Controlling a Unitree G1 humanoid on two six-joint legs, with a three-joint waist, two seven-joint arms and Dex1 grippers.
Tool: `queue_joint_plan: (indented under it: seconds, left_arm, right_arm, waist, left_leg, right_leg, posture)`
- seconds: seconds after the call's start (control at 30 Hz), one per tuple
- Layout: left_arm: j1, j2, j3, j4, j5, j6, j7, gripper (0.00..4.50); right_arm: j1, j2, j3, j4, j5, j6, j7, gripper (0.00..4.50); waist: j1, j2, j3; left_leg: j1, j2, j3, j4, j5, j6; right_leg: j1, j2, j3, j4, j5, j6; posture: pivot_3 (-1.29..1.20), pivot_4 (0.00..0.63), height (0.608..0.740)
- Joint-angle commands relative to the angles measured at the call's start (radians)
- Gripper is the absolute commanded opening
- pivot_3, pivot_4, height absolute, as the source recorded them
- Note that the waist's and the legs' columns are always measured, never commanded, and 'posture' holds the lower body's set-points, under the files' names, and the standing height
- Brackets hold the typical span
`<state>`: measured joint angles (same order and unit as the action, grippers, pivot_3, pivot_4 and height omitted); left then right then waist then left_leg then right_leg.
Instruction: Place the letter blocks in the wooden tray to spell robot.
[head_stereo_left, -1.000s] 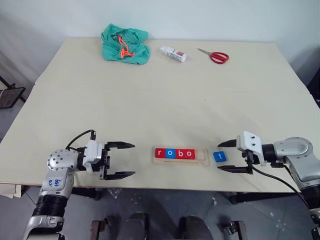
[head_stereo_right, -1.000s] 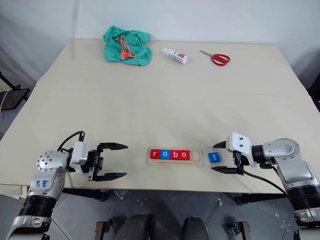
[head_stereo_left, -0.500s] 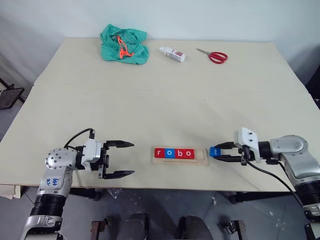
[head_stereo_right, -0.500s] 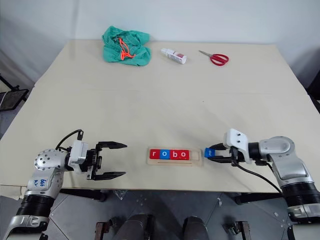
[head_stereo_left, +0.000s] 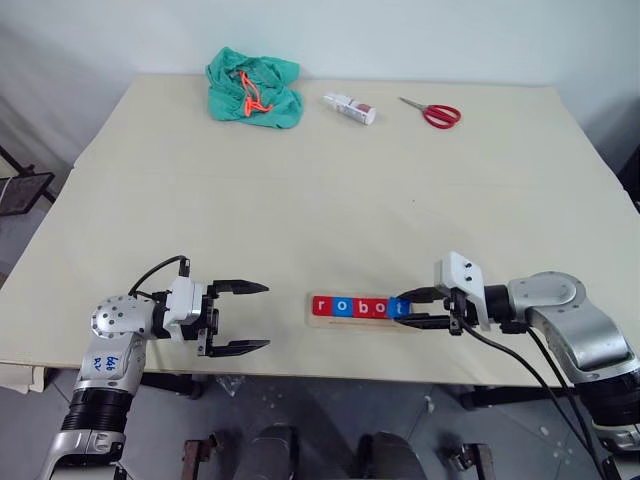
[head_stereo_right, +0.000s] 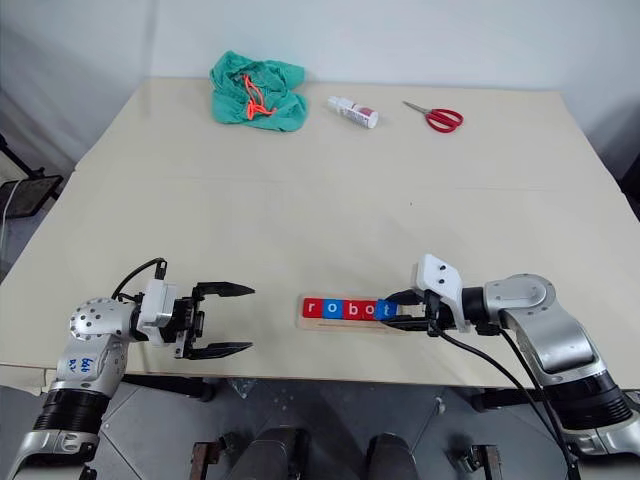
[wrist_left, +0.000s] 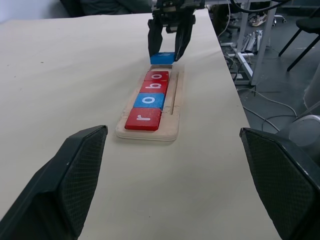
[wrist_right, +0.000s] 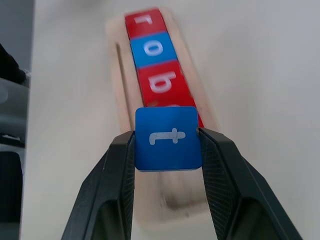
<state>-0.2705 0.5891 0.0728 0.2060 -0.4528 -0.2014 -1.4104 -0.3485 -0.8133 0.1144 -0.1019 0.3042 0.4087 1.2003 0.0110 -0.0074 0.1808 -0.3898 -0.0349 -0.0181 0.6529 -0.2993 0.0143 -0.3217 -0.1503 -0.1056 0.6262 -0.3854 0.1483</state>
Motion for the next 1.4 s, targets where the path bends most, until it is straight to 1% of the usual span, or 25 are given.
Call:
queue_joint_plan:
  seconds: [0.03, 0.13, 0.27, 0.57, 0.7, 0.77, 0.8, 0.83, 1.0, 1.1, 1.27, 1.37, 1.4]
  left_arm:
    - [-0.007, 0.004, 0.015, -0.025, -0.02, -0.004, 0.003, 4.5]
    - [-0.006, 0.004, 0.016, -0.028, -0.019, -0.004, 0.007, 4.5]
    - [0.0, 0.006, 0.018, -0.033, -0.019, -0.004, 0.01, 4.5]
    - [0.004, 0.006, 0.018, -0.036, -0.02, -0.006, 0.021, 4.5]
    - [0.008, 0.003, 0.017, -0.04, -0.02, -0.008, 0.027, 4.5]
    - [0.009, 0.003, 0.017, -0.041, -0.02, -0.009, 0.029, 4.5]
    - [0.009, 0.003, 0.017, -0.041, -0.02, -0.009, 0.029, 4.5]
    - [0.01, 0.002, 0.017, -0.04, -0.019, -0.009, 0.029, 4.5]
    - [0.009, 0.0, 0.015, -0.038, -0.018, -0.011, 0.032, 4.5]
    - [0.001, -0.005, 0.012, -0.025, -0.015, -0.018, 0.031, 4.5]
    - [-0.023, -0.026, 0.001, 0.007, -0.004, -0.033, 0.033, 4.5]
    - [-0.037, -0.037, -0.004, 0.027, 0.001, -0.044, 0.03, 4.5]
    - [-0.041, -0.041, -0.006, 0.033, 0.002, -0.048, 0.029, 4.5]
  right_arm:
    - [-0.014, -0.019, 0.004, 0.041, -0.032, -0.059, 0.023, 1.45]
    - [-0.028, -0.012, 0.007, 0.097, -0.054, -0.095, 0.037, 1.45]
    - [-0.043, -0.003, 0.012, 0.122, -0.062, -0.116, 0.054, 1.45]
    - [-0.076, 0.018, 0.024, 0.126, -0.053, -0.112, 0.069, 1.45]
    - [-0.078, 0.014, 0.038, 0.152, -0.075, -0.134, 0.075, 1.45]
    - [-0.082, 0.025, 0.028, 0.154, -0.066, -0.14, 0.071, 2.2]
    - [-0.085, 0.027, 0.026, 0.152, -0.063, -0.134, 0.07, 2.45]
    - [-0.089, 0.028, 0.026, 0.15, -0.063, -0.133, 0.07, 2.84]
    - [-0.092, 0.028, 0.019, 0.123, -0.053, -0.115, 0.073, 4.44]
    - [-0.085, 0.014, -0.012, 0.064, -0.028, -0.081, 0.061, 4.48]
    - [-0.066, -0.015, -0.058, 0.041, -0.036, -0.024, 0.005, 4.48]
    - [-0.02, -0.048, -0.077, 0.01, -0.026, -0.01, 0.009, 3.9]
    - [-0.011, -0.049, -0.082, 0.002, -0.027, -0.002, -0.003, 3.62]
  waist:
    - [0.0, 0.0, 0.0]
    - [-0.003, 0.0, 0.0]
    - [-0.009, 0.0, 0.0]
    - [-0.012, 0.0, 0.0]
    - [-0.011, 0.0, 0.0]
    - [-0.011, 0.0, 0.0]
    - [-0.012, 0.0, 0.0]
    - [-0.012, 0.0, 0.0]
    - [-0.012, 0.0, 0.0]
    - [-0.011, 0.0, 0.0]
    - [-0.008, 0.0, 0.0]
    - [-0.001, 0.0, 0.0]
    - [-0.001, 0.0, 0.0]
  left_leg:
    - [0.0, 0.0, 0.0, 0.0, 0.0, 0.0]
    - [0.0, 0.0, 0.0, 0.0, 0.0, 0.0]
    - [0.0, 0.0, 0.0, 0.0, 0.0, 0.0]
    - [0.0, 0.0, 0.0, 0.0, 0.0, 0.0]
    - [0.0, 0.0, 0.0, 0.0, 0.0, 0.0]
    - [0.0, 0.0, 0.0, 0.0, 0.0, 0.0]
    - [0.0, 0.0, 0.0, 0.0, 0.0, 0.0]
    - [0.0, 0.0, 0.0, 0.0, 0.0, 0.0]
    - [0.0, 0.0, 0.0, 0.0, 0.0, 0.0]
    - [0.0, 0.0, 0.0, 0.0, 0.0, 0.0]
    - [0.0, 0.0, -0.001, 0.0, 0.0, 0.0]
    - [0.0, 0.0, -0.001, 0.0, 0.0, 0.0]
    - [0.0, 0.0, 0.0, 0.0, 0.0, 0.0]
  right_leg:
    - [0.0, 0.0, 0.0, 0.0, 0.0, 0.0]
    - [0.0, 0.0, 0.0, 0.0, 0.0, 0.0]
    - [0.0, 0.0, 0.0, 0.0, 0.0, 0.0]
    - [0.0, 0.0, 0.0, 0.0, 0.0, 0.0]
    - [0.0, 0.0, 0.0, 0.0, 0.0, 0.0]
    - [0.0, 0.0, 0.0, 0.0, 0.0, 0.0]
    - [0.0, 0.0, 0.0, 0.0, 0.0, 0.0]
    - [0.0, 0.0, 0.0, 0.0, 0.0, 0.0]
    - [0.0, 0.0, 0.0, 0.0, 0.0, 0.0]
    - [0.0, 0.0, 0.0, 0.0, 0.0, 0.0]
    - [0.0, 0.0, 0.0, 0.0, 0.0, 0.0]
    - [0.0, 0.0, -0.001, 0.0, 0.0, 0.0]
    - [0.0, 0.0, 0.0, 0.0, 0.0, 0.0]
  posture:
    - [0.0, 0.15, 0.74]
    - [0.0, 0.15, 0.74]
    - [0.0, 0.15, 0.74]
    - [0.0, 0.15, 0.74]
    - [0.0, 0.15, 0.74]
    - [0.0, 0.15, 0.74]
    - [0.0, 0.15, 0.74]
    - [0.0, 0.15, 0.74]
    - [0.0, 0.15, 0.74]
    - [0.0, 0.15, 0.74]
    - [0.0, 0.15, 0.74]
    - [0.0, 0.15, 0.74]
    - [0.0, 0.15, 0.74]
